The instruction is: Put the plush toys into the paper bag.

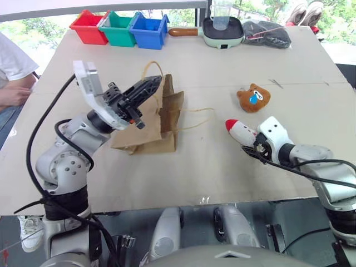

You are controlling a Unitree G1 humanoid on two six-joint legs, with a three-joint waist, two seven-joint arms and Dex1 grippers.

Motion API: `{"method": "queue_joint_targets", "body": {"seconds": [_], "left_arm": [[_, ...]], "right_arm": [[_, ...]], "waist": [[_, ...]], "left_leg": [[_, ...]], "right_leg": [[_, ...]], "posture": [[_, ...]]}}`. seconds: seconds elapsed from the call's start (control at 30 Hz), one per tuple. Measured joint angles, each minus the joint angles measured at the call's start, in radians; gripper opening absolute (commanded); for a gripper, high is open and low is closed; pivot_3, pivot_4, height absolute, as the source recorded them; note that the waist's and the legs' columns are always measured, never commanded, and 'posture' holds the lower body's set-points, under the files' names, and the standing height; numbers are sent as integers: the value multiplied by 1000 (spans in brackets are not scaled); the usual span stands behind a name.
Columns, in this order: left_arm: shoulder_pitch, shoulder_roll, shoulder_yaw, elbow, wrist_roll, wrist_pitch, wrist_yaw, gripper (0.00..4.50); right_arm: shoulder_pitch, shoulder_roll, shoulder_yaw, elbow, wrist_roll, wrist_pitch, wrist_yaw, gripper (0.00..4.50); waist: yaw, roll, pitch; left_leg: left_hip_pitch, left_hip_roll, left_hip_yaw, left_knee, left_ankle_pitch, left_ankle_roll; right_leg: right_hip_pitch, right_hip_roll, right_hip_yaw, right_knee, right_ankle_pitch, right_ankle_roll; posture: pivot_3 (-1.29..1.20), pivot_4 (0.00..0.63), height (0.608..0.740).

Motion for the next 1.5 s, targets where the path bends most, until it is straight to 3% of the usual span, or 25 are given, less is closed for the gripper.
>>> {"method": "queue_joint_targets", "body": {"seconds": [0.1,0.47,0.73,0.93,1.33,1.5], "left_arm": [[-4,0,0,8,2,-2,-8,0],[-11,1,1,16,13,-4,-17,0],[-19,3,2,18,21,-5,-24,0],[-22,8,9,18,21,-5,-24,0],[-58,-6,-16,18,21,-4,-16,0],[-76,-26,-31,12,15,-1,-4,0]], "right_arm": [[0,-4,-10,1,8,-66,13,33],[-75,-40,-88,-1,70,-330,113,33],[-256,-38,-22,35,68,-391,150,33],[-314,-115,-7,165,21,-459,192,33],[-541,124,272,482,-135,-763,276,33],[-680,282,410,834,-294,-1006,283,33]], "waist": [[1,0,0],[3,0,0],[4,-1,0],[14,-1,1],[9,-1,1],[-1,-1,1]], "left_leg": [[0,0,0,0,0,0],[0,0,0,0,0,0],[0,0,0,0,0,0],[-1,0,0,1,0,0],[-1,0,-1,0,0,0],[0,0,0,1,0,0]], "right_leg": [[0,0,0,0,0,0],[0,0,0,0,0,0],[0,0,-1,0,0,0],[0,-1,0,-1,0,0],[0,-1,-2,0,0,0],[0,-1,-1,1,0,0]], "posture": [[0,150,740],[0,150,740],[0,150,740],[0,150,740],[0,150,740],[0,150,740]]}}
